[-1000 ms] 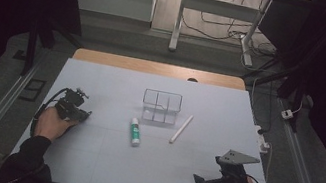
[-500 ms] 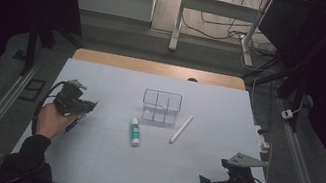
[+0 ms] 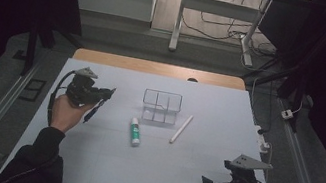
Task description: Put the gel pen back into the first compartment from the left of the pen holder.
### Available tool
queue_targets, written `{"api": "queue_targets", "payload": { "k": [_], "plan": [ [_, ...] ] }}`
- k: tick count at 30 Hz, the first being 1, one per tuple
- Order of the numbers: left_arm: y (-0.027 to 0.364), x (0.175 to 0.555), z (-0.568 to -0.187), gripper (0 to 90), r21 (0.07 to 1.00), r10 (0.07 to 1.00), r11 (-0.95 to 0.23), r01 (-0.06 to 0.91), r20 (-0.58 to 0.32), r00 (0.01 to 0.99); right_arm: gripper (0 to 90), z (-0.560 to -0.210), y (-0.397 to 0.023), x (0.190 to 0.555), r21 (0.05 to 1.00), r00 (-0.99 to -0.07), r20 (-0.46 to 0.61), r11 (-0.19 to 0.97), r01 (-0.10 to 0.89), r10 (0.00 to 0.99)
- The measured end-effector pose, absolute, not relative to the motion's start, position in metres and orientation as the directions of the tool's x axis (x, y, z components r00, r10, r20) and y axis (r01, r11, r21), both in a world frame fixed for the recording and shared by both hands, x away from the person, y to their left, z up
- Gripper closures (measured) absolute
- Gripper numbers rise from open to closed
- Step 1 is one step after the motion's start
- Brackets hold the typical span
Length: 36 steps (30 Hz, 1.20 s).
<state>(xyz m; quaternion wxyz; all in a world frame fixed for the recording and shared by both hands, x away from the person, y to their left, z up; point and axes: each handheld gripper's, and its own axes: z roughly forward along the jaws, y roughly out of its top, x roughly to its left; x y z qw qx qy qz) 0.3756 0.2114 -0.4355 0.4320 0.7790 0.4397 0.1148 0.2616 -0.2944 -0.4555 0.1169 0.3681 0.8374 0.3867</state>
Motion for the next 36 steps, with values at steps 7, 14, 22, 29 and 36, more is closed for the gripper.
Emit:
{"api": "queue_targets", "payload": {
  "k": [7, 14, 22, 29, 36],
  "plan": [
    [0.195, 0.385, -0.417, 79.6, 0.813, 0.763, -0.23, 0.535, -0.191, 0.618, 0.0, -0.456, -0.294, 0.262, 0.73, -0.703, 0.094, 0.431, 0.53, 0.705],
    [0.173, 0.396, -0.403, 79.6, 0.84, 0.739, -0.236, 0.489, -0.172, 0.651, 0.0, -0.456, -0.295, 0.262, 0.732, -0.705, 0.098, 0.429, 0.529, 0.703],
    [0.148, 0.41, -0.395, 79.6, 0.86, 0.723, -0.246, 0.448, -0.146, 0.676, 0.0, -0.456, -0.295, 0.262, 0.731, -0.707, 0.099, 0.431, 0.529, 0.7],
    [0.132, 0.422, -0.395, 79.6, 0.868, 0.711, -0.237, 0.436, -0.15, 0.687, 0.0, -0.456, -0.295, 0.262, 0.726, -0.711, 0.099, 0.438, 0.53, 0.696],
    [0.115, 0.433, -0.394, 79.5, 0.88, 0.698, -0.225, 0.419, -0.154, 0.699, 0.0, -0.456, -0.295, 0.263, 0.726, -0.713, 0.102, 0.438, 0.53, 0.694]
  ]
}}
